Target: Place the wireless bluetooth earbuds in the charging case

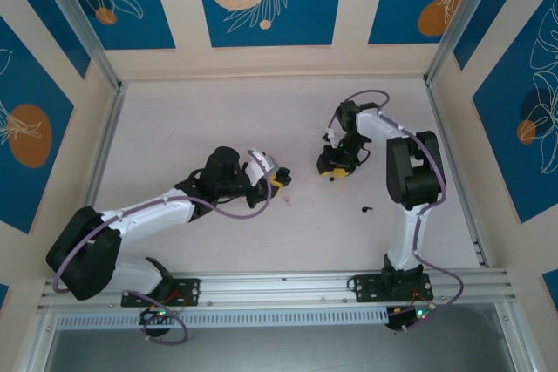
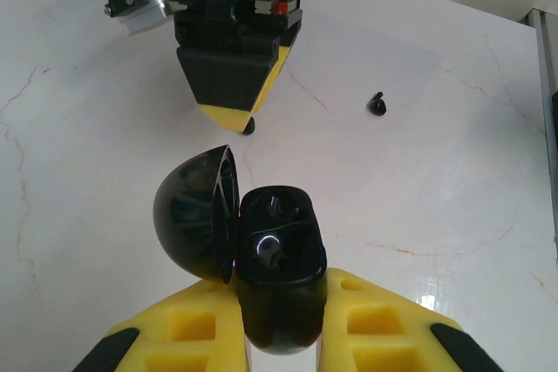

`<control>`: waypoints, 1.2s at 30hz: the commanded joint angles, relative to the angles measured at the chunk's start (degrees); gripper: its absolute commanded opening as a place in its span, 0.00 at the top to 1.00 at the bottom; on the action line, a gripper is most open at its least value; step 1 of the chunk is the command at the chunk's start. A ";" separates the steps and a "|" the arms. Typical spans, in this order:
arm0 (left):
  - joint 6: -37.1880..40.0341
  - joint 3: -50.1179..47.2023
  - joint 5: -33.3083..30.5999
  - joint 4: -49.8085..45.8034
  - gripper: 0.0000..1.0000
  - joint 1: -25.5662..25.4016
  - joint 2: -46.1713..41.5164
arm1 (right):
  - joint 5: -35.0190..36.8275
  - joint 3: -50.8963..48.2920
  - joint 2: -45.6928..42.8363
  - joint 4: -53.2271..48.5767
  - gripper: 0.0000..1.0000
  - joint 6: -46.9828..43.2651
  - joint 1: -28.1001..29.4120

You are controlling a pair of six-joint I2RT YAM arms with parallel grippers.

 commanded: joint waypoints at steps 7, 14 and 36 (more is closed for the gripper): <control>0.25 0.29 -0.35 -0.29 0.82 0.68 -1.60 | -2.53 4.17 2.92 2.60 0.45 -1.75 -1.94; 0.61 0.08 -1.22 -0.85 0.82 0.63 -3.09 | -2.89 2.01 3.85 3.16 0.44 -1.60 -2.19; 1.48 -0.33 -2.00 -2.56 0.82 0.61 -5.35 | -1.19 -5.41 1.06 1.33 0.50 -0.50 -0.25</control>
